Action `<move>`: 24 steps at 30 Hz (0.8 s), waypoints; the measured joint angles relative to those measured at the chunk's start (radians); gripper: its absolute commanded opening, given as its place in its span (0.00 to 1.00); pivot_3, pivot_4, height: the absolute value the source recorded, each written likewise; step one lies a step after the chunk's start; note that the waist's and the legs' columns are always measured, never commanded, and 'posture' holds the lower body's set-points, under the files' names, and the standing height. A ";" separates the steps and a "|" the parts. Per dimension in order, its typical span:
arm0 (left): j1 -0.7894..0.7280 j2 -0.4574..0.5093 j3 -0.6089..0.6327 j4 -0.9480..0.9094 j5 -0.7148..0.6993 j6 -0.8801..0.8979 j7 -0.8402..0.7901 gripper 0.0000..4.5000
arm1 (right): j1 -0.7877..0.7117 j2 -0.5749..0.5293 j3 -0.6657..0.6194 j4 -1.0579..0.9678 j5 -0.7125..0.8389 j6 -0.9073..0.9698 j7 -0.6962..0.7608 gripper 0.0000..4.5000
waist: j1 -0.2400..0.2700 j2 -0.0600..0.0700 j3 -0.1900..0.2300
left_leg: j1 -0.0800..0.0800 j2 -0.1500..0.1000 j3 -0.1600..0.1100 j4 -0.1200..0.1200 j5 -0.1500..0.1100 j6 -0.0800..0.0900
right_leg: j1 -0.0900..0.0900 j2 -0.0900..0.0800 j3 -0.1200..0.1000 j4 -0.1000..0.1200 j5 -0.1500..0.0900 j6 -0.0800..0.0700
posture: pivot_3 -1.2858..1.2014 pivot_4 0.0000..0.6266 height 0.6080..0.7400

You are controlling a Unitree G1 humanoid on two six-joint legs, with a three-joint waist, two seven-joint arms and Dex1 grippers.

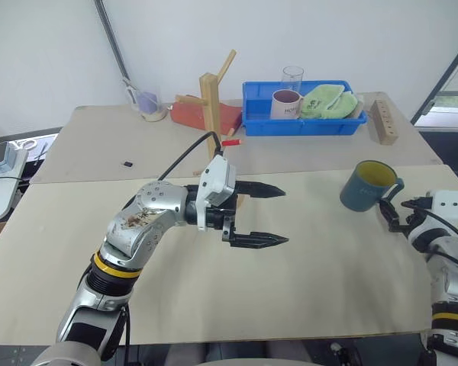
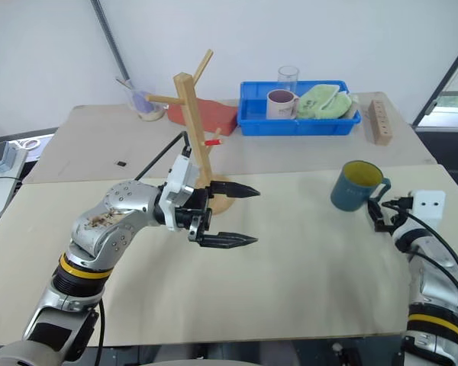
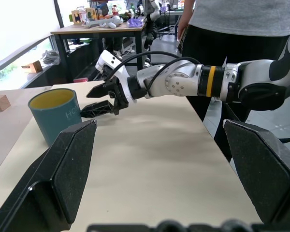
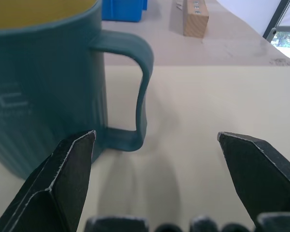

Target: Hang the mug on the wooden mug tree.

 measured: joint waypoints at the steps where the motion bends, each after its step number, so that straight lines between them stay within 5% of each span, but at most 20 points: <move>1: 0.000 0.000 0.000 0.000 0.001 0.000 0.000 1.00 | -0.011 -0.004 0.002 0.015 -0.001 -0.005 0.000 1.00 | 0.001 0.000 0.000 | 0.000 0.000 0.000 0.000 0.000 0.000 | 0.000 0.000 0.000 0.000 0.000 0.000 | 0.52 0.24 0.88; 14: 0.000 0.002 0.000 0.000 0.005 0.000 0.000 1.00 | -0.102 -0.012 0.012 0.170 -0.018 -0.083 -0.015 1.00 | -0.001 0.000 0.000 | 0.000 0.000 0.000 0.000 0.000 0.000 | 0.000 0.000 0.000 0.000 0.000 0.000 | 0.52 0.24 0.88; 24: -0.017 0.008 0.000 0.000 0.021 0.000 -0.001 1.00 | -0.197 -0.011 0.033 0.285 -0.014 -0.107 0.026 0.28 | 0.000 0.000 0.000 | 0.000 0.000 0.000 0.000 0.000 0.000 | 0.001 0.000 0.000 -0.001 0.000 0.000 | 0.52 0.24 0.88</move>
